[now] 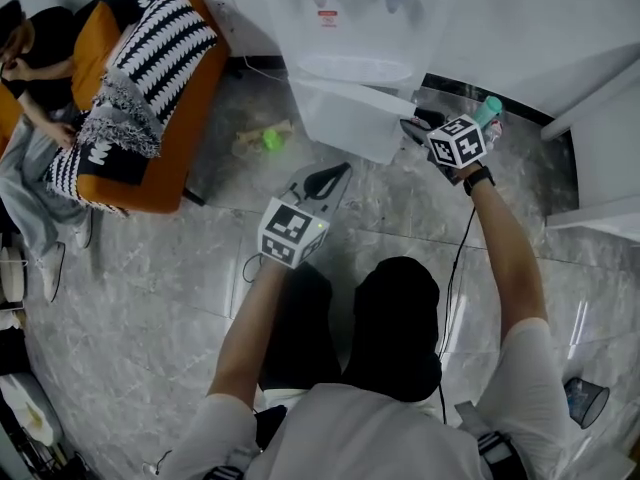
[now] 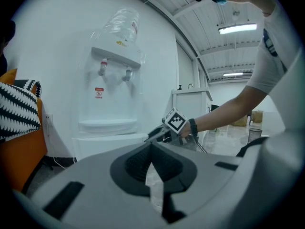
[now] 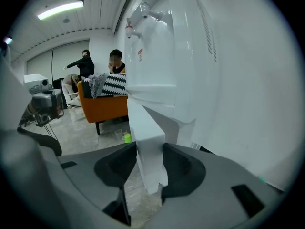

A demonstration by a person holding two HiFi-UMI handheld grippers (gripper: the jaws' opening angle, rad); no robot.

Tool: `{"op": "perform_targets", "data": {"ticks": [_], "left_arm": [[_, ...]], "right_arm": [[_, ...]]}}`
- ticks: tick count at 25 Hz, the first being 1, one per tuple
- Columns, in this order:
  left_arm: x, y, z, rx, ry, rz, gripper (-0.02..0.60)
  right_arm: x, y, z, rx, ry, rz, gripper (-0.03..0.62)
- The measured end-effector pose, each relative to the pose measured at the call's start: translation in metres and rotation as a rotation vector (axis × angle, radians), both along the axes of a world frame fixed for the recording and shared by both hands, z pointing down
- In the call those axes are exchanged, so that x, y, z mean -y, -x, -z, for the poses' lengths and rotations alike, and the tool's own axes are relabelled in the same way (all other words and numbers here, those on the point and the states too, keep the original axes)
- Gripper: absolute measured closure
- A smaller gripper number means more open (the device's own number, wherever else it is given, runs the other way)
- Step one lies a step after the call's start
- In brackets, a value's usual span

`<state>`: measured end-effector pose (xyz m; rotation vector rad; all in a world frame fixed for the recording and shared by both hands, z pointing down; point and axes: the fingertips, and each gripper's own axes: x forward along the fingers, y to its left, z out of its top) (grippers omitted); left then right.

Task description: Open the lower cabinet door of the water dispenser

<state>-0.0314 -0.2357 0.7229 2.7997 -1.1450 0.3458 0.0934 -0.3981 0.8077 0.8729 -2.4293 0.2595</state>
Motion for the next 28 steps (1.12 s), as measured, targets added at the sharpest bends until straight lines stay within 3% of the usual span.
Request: {"op": "perform_targets", "data": {"ticks": [14,28], "left_arm": [[-0.004,0.023,-0.001,0.039,-0.045,0.049,0.571],[-0.010,0.053,0.000,0.020,-0.032,0.105,0.571]], "right_arm": [[-0.062,0.029,-0.001,-0.010,0.018,0.091,0.424],[-0.119,0.070,-0.001,-0.016,0.018,0.222,0.453]]}}
